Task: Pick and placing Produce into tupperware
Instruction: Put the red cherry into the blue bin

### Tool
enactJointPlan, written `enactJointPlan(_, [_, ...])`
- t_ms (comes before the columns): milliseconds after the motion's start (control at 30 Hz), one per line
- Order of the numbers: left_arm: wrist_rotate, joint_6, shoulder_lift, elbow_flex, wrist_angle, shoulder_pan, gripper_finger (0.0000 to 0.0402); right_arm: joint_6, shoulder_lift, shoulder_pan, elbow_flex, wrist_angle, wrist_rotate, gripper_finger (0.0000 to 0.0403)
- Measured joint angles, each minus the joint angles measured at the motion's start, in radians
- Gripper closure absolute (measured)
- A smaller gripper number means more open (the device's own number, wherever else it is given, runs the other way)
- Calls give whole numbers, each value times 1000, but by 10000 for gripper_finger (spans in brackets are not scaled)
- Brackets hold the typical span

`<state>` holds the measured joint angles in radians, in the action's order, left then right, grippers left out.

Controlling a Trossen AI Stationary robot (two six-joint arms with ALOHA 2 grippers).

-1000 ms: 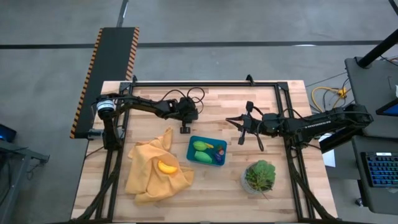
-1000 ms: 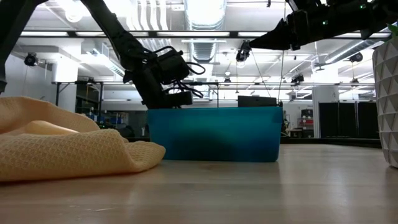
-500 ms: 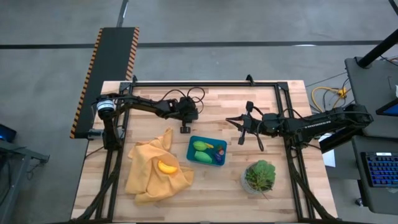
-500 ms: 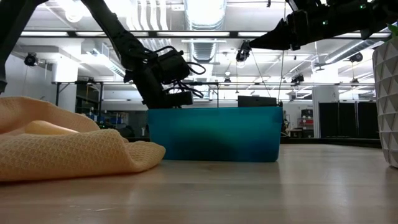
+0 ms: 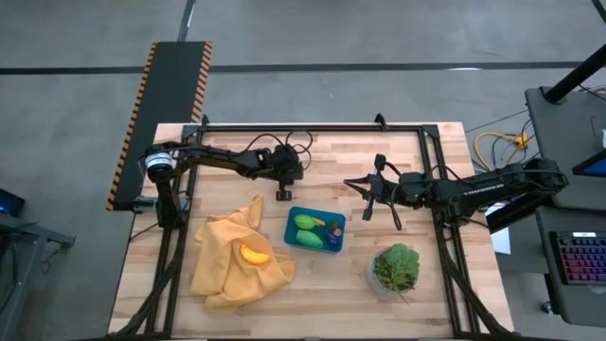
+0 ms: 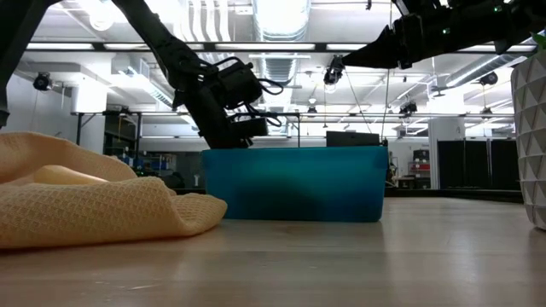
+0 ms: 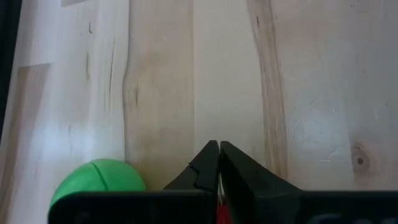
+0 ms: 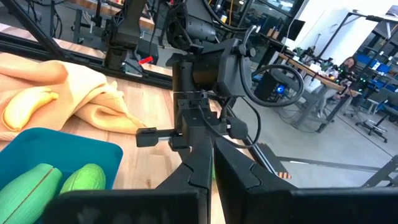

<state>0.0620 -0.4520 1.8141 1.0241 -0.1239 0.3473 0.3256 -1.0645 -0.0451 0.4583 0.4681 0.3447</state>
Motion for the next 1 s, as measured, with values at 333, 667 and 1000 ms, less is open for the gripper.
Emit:
enactJointPlan(333, [-1, 0, -14, 0, 0, 0, 401, -3, 0, 0, 0, 0, 0, 394])
enactJointPlan(667, [-4, 27, -16, 6, -52, 0, 297, -3, 0, 0, 0, -1, 0, 394])
enactJointPlan(1000, [24, 39, -18, 9, -109, 0, 190, -3, 0, 0, 0, -1, 0, 394])
